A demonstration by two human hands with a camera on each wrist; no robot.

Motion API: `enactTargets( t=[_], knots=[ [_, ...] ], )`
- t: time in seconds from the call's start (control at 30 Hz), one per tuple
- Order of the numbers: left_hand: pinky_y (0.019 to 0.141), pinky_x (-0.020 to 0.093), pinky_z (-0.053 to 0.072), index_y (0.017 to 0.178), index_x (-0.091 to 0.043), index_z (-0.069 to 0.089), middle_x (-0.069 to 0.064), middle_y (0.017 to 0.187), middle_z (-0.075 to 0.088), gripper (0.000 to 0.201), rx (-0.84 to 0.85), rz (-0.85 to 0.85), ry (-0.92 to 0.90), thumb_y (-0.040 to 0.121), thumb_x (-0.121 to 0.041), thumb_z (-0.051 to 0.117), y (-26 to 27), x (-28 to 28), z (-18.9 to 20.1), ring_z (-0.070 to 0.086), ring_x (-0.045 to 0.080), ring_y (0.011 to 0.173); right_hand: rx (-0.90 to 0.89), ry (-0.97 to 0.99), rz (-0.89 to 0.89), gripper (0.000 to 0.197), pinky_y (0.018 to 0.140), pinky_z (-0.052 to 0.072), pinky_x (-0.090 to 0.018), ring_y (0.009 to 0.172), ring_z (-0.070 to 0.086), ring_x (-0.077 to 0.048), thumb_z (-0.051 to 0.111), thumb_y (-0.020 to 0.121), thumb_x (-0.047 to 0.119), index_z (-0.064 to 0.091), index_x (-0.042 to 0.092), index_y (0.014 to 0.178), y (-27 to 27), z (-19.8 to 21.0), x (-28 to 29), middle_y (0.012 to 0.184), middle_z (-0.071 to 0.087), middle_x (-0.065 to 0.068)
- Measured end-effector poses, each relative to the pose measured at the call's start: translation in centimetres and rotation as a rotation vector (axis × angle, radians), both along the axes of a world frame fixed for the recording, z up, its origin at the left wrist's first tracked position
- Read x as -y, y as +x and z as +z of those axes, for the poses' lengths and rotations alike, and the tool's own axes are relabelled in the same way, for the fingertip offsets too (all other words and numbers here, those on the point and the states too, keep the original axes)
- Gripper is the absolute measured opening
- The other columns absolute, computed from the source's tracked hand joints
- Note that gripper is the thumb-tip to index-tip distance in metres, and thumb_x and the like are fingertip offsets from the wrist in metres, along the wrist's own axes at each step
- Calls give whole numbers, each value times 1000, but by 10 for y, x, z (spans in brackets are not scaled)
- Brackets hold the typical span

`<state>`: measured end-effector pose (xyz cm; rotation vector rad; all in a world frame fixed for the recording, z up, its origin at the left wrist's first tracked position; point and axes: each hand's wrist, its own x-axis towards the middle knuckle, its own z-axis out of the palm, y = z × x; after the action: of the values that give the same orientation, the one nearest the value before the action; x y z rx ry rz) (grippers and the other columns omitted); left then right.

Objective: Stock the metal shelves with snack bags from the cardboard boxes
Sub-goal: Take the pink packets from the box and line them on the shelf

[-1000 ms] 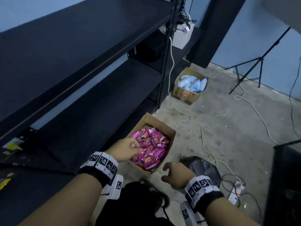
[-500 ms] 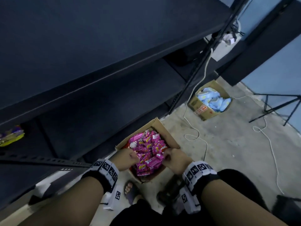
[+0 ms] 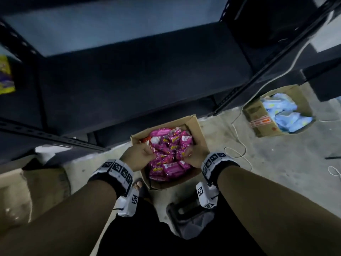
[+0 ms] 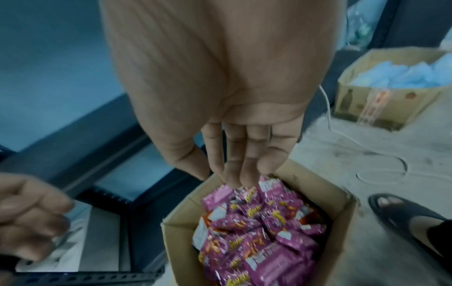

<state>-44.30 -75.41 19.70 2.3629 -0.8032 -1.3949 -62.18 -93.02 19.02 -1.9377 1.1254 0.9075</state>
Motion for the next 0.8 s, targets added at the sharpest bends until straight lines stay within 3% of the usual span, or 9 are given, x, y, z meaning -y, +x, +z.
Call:
enactTargets(
  t=[0.1,0.23,0.3,0.33,0.37,0.43,0.53,0.67,0.8],
  knots=[
    [82,26,43,95,-25,68,-9,98,64,19,68,7,18,90,-41,74,-21,24,-55,62,15,98,6,32,82,31,78,47,-30,97,64,-23,59,99,37,68,12,116,-10,-84,21,117,70,-5],
    [74,23,46,98,-27,66,-11,96,61,16,120,10,25,90,-37,75,-45,61,-152,62,10,87,5,-32,26,32,68,53,-32,84,66,-21,66,95,42,64,14,110,-24,-203,52,105,72,-6],
    [75,26,54,111,-28,66,-2,111,66,26,167,-8,31,88,-35,75,-50,76,-205,66,13,92,32,-44,4,40,78,58,-36,94,68,-23,72,94,38,62,13,123,-24,-239,60,110,71,-7],
    [86,30,56,122,-29,64,3,123,62,37,201,-36,41,87,-33,76,-52,81,-232,64,18,103,38,-48,7,47,85,60,-38,101,69,-25,74,92,35,59,14,131,-25,-263,63,117,70,-7],
    [97,34,52,133,-29,60,6,133,56,50,226,-74,60,86,-30,77,-53,84,-257,59,24,115,54,-55,26,53,90,60,-39,107,68,-27,76,91,32,56,14,137,-26,-288,65,123,68,-8],
    [105,35,42,144,-30,53,9,143,48,64,245,-144,76,86,-23,80,-55,86,-299,50,29,129,45,-53,123,56,94,59,-41,114,65,-29,74,91,29,51,13,140,-26,-325,61,129,63,-10],
    [110,41,41,135,-34,61,8,141,54,55,316,-249,126,85,-25,80,-56,85,-338,52,31,129,43,-84,244,42,102,53,-47,122,58,-33,62,99,25,50,20,139,-25,-359,52,137,56,-10],
    [106,55,45,108,-48,63,1,127,55,28,372,-228,216,88,-30,70,-53,90,-337,45,33,128,112,-211,234,24,102,51,-53,115,62,-31,62,99,14,61,21,122,-20,-368,50,119,67,-7],
    [95,42,50,108,-43,61,-2,116,55,15,371,-124,187,95,-37,65,-45,92,-310,54,25,108,125,-214,211,11,92,57,-48,101,68,-27,60,102,21,62,21,113,-17,-340,58,111,71,-5]
  ],
)
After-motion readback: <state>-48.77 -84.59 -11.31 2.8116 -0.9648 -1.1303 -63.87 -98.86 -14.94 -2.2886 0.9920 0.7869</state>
